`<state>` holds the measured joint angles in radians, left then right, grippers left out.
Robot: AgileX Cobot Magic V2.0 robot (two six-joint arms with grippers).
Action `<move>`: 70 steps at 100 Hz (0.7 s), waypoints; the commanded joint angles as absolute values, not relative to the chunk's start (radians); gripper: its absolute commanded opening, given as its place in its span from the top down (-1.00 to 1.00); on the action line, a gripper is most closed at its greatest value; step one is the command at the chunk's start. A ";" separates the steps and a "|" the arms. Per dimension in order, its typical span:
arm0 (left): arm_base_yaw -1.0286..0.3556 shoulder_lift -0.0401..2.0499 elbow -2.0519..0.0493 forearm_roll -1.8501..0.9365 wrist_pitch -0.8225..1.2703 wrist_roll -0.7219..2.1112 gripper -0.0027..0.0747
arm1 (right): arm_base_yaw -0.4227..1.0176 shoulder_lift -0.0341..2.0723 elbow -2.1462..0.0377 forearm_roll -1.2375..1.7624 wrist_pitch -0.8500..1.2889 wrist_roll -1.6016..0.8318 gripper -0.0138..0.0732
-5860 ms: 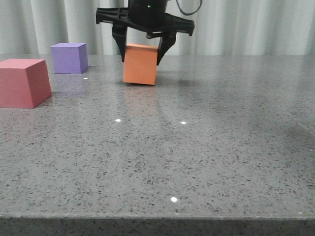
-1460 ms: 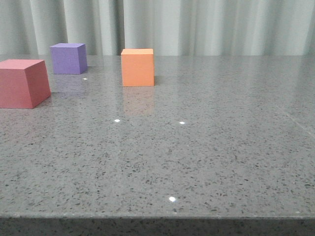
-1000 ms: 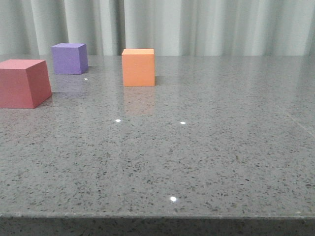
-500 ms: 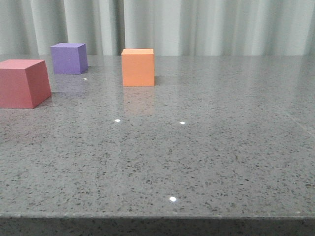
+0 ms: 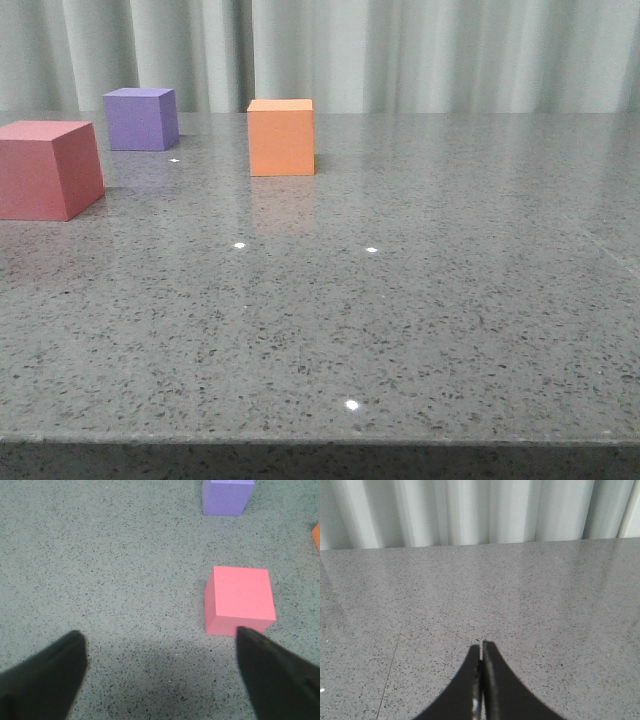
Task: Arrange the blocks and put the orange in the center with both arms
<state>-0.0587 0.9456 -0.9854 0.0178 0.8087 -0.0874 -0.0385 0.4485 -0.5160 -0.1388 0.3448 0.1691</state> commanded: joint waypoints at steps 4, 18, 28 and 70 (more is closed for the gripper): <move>-0.055 0.939 -1.021 0.000 0.751 -0.090 -0.84 | -0.046 0.453 -0.540 -0.140 0.259 0.163 0.84; -0.055 0.958 -1.039 -0.065 0.753 -0.090 -0.76 | -0.046 0.453 -0.540 -0.140 0.259 0.163 0.84; -0.085 0.998 -1.076 -0.082 0.756 -0.090 -0.76 | -0.046 0.453 -0.540 -0.140 0.259 0.163 0.84; -0.409 1.341 -1.356 -0.033 0.727 -0.198 -0.76 | -0.046 0.453 -0.540 -0.140 0.259 0.163 0.84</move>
